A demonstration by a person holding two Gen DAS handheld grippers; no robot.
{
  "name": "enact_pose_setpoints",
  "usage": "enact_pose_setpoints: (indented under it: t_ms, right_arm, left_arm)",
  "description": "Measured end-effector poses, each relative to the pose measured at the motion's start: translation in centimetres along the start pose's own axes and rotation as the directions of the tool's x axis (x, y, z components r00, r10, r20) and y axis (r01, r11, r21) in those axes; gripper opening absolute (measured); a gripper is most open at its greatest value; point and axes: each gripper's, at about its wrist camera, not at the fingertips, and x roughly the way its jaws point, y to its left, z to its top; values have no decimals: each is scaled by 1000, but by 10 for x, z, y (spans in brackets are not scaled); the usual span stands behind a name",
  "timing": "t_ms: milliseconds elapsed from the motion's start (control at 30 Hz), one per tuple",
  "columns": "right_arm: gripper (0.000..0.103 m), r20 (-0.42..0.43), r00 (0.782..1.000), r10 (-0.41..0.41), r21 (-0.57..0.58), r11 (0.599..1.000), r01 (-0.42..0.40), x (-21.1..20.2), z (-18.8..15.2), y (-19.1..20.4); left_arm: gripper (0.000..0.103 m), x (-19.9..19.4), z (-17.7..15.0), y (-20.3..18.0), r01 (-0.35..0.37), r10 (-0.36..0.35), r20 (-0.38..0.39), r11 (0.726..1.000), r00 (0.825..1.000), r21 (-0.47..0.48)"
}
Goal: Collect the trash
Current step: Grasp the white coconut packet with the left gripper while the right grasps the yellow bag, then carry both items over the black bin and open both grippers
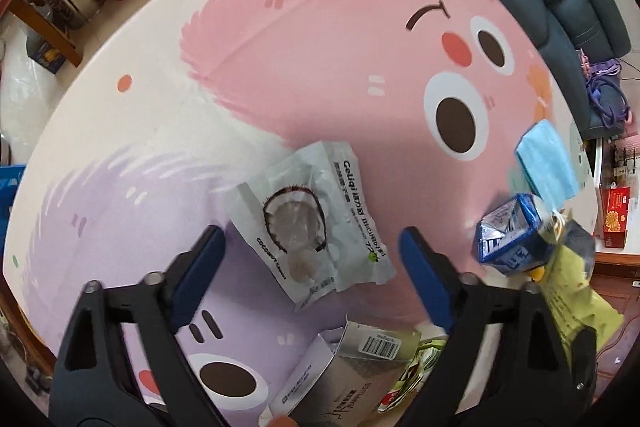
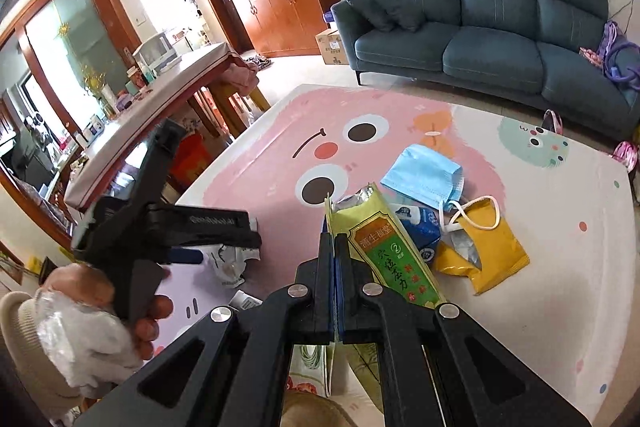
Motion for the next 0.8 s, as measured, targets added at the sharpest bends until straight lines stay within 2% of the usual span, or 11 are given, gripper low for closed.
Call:
enact_pose_setpoints:
  t_ms: [67, 133, 200, 267, 300, 433, 600, 800]
  right_arm:
    - [0, 1, 1000, 8, 12, 1000, -8, -2, 1, -4]
    - [0, 5, 1000, 12, 24, 1000, -12, -5, 2, -7]
    - [0, 6, 1000, 21, 41, 999, -21, -8, 3, -11]
    - [0, 11, 999, 32, 63, 998, -32, -11, 3, -14]
    - [0, 14, 999, 37, 70, 997, -38, -13, 3, -15]
    - [0, 26, 999, 35, 86, 996, -37, -27, 2, -13]
    - [0, 47, 998, 36, 100, 994, -40, -53, -3, -3]
    - [0, 80, 996, 29, 124, 992, -39, -96, -19, 26]
  left_arm:
    - [67, 2, 0, -4, -17, 17, 12, 1000, 1000, 0]
    - [48, 2, -1, -9, -39, 39, 28, 999, 999, 14]
    - [35, 0, -1, -9, -26, 24, 38, 999, 999, 27]
    - [14, -4, -5, -9, -10, 7, 51, 999, 999, 50]
    - [9, -5, -7, -9, -12, 8, 55, 998, 998, 64]
    - [8, -25, -26, -9, -14, -1, 101, 989, 995, 151]
    - [8, -62, -53, -1, 46, -87, 143, 963, 986, 265]
    - [8, -105, -88, 27, 115, -173, 143, 931, 974, 346]
